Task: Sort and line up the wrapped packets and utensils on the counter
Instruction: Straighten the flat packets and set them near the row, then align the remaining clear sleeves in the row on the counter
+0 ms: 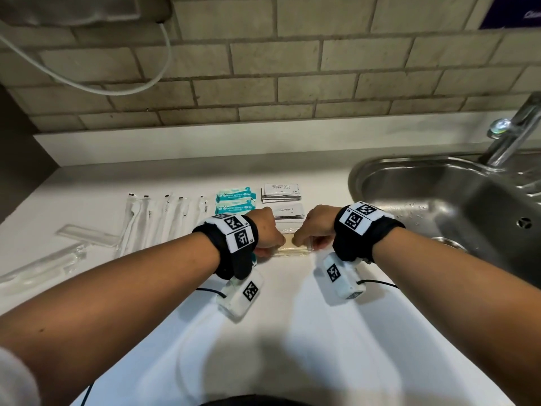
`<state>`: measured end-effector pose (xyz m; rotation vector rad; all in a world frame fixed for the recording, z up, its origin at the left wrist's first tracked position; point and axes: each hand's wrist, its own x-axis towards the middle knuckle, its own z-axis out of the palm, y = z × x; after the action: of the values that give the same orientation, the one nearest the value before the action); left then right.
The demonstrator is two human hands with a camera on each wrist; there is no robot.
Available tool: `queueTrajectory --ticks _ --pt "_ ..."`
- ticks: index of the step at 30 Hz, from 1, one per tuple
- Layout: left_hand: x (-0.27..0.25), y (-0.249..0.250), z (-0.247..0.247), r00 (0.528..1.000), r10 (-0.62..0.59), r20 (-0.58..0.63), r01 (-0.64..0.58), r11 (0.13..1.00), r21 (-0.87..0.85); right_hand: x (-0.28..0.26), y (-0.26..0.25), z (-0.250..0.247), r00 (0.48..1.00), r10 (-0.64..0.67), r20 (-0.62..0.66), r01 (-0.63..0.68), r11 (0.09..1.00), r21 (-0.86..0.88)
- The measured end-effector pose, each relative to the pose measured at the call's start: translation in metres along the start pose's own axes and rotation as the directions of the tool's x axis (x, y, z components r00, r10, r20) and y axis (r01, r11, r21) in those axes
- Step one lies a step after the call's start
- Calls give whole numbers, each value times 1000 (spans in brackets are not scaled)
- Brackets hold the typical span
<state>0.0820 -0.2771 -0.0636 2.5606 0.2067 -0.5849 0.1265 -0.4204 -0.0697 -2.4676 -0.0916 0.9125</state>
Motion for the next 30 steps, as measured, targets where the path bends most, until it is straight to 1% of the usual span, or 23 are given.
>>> queueTrajectory --ticks 4,6,14,18,21,23,24,26,28,30 --pt "-1 0 0 999 -22 26 25 993 -113 -3 0 0 1000 -2 -10 3 1000 21" --pt "-2 1 0 999 -18 29 22 991 -133 -3 0 0 1000 -3 -13 3 1000 20" --pt "-5 -2 0 999 -13 34 18 990 -139 1 0 4 1000 -8 -4 8 1000 0" --pt "-4 -2 1 1000 16 6 -16 999 -38 -1 -2 4 1000 -10 6 11 999 -43" --pt "-5 -3 -4 998 3 61 1 998 -62 -4 -3 2 1000 -4 13 4 998 -57" --pt "-8 -4 -13 998 23 62 -18 997 -70 -10 -7 -2 1000 4 0 -4 993 -118" --pt "-9 -6 -21 998 51 33 -49 997 -54 -13 -11 -5 1000 7 -15 -10 986 -165" --pt "-14 -13 -37 992 113 -63 -113 994 11 -18 -20 -10 997 -2 -77 -16 972 -235" --pt "-20 -30 -58 982 143 -124 -143 990 13 -24 -41 -13 984 -72 -160 18 949 -316" --pt "-29 -56 -80 975 150 -162 -148 989 24 -32 -70 -9 965 -183 -188 101 919 -381"
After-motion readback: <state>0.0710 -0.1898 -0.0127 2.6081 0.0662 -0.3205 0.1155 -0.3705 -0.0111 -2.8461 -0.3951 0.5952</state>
